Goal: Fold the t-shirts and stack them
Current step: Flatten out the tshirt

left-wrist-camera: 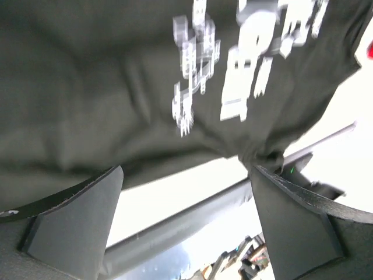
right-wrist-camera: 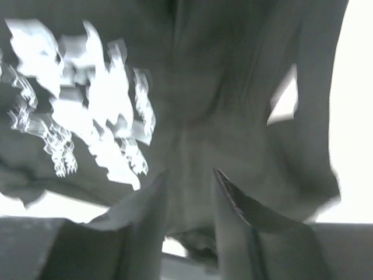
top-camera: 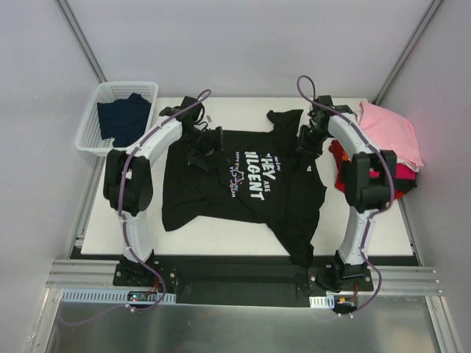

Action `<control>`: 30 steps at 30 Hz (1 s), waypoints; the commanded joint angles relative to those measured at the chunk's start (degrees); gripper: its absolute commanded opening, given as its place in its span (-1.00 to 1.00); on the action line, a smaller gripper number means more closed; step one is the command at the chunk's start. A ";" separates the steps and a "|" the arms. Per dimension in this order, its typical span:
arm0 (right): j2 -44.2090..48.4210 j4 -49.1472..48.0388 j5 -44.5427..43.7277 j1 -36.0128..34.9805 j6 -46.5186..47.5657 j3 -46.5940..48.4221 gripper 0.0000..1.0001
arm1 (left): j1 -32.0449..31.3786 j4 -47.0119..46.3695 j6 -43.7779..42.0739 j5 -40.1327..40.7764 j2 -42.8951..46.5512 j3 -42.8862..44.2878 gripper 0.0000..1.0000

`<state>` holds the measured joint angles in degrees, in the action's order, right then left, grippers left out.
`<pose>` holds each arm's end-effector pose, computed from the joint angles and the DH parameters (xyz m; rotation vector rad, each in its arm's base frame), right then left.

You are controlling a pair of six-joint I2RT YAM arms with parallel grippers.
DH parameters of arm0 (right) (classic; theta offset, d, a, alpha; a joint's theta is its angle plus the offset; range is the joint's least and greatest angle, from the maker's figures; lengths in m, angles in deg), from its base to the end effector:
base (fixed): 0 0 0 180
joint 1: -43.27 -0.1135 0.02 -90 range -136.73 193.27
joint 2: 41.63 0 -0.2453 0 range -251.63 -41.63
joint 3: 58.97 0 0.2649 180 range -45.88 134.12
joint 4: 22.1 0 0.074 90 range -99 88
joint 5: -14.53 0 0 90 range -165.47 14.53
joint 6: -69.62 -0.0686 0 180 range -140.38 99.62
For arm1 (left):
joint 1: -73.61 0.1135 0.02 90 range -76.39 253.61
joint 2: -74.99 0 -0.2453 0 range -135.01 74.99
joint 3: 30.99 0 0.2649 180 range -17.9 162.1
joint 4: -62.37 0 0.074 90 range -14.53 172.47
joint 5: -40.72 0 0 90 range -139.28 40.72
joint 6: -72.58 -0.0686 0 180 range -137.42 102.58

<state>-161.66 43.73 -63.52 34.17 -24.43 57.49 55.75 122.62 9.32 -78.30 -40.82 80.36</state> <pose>0.4488 0.0863 0.1773 -0.1758 2.7830 0.3479 0.4163 -0.1691 0.1926 -0.0544 2.7912 -0.9046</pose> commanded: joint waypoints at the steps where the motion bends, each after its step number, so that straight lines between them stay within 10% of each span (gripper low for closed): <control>1: 17.70 -0.34 2.56 -4.15 -1.13 -17.73 -0.25 | -4.18 0.57 4.61 1.76 13.90 -13.24 0.85; 11: 40.39 -3.34 4.14 -11.02 -5.79 -47.98 -0.26 | -6.30 -6.29 16.23 7.12 36.52 -50.68 0.90; 30: 41.45 -0.96 3.35 -12.52 -5.09 -49.67 -0.27 | 7.23 7.07 8.69 34.99 38.64 -42.01 0.89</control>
<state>-120.92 41.58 -60.00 22.06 -29.13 7.68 59.26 124.92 21.95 -49.12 -3.22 38.13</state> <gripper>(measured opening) 0.365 0.946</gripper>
